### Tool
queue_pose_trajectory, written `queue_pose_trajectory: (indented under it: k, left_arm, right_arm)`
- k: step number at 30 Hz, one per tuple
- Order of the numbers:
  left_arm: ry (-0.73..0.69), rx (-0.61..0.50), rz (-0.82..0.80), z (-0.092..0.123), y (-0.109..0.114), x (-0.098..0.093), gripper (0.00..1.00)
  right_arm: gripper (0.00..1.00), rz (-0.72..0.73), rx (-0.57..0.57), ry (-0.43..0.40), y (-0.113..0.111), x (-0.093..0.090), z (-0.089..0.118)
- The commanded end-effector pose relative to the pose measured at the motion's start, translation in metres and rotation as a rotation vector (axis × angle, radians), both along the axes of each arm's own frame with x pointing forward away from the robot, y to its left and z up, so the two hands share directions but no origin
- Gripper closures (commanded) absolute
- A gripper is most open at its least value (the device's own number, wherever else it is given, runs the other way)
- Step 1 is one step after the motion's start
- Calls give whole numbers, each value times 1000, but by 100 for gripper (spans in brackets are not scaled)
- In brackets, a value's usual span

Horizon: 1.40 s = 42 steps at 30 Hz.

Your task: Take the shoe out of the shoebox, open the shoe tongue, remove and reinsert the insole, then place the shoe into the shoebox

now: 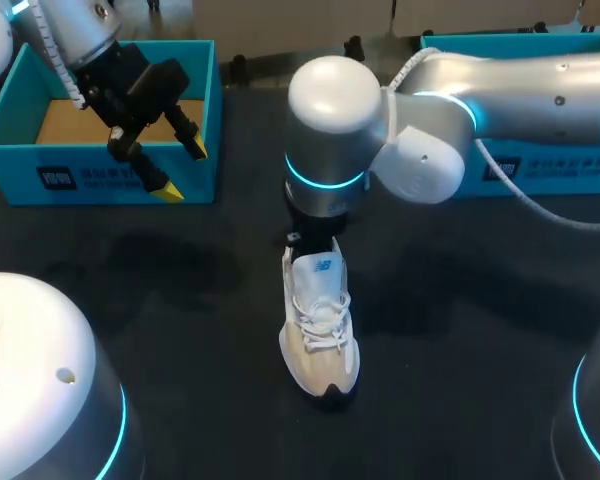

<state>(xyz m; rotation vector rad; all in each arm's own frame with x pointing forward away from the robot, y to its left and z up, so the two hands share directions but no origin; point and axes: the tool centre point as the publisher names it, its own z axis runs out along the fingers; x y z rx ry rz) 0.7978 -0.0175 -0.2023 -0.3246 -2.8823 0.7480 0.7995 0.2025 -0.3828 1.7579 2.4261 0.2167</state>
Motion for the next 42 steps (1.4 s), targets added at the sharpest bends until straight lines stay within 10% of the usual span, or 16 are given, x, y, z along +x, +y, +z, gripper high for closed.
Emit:
queue_pose_trajectory:
  k: [1, 15, 30, 42]
  left_arm:
    - [0, 3, 0, 0, 1, 0, 0]
    - [0, 3, 0, 0, 1, 0, 0]
    - [0, 3, 0, 0, 1, 0, 0]
    - [0, 3, 0, 0, 1, 0, 0]
  right_arm:
    - [100, -9, -8, -15, -6, -4, 5]
    - [100, 16, 54, 138, 5, -8, -29]
    - [100, -31, 31, 297, 2, -28, 28]
    - [100, -52, 54, 514, 2, -47, 36]
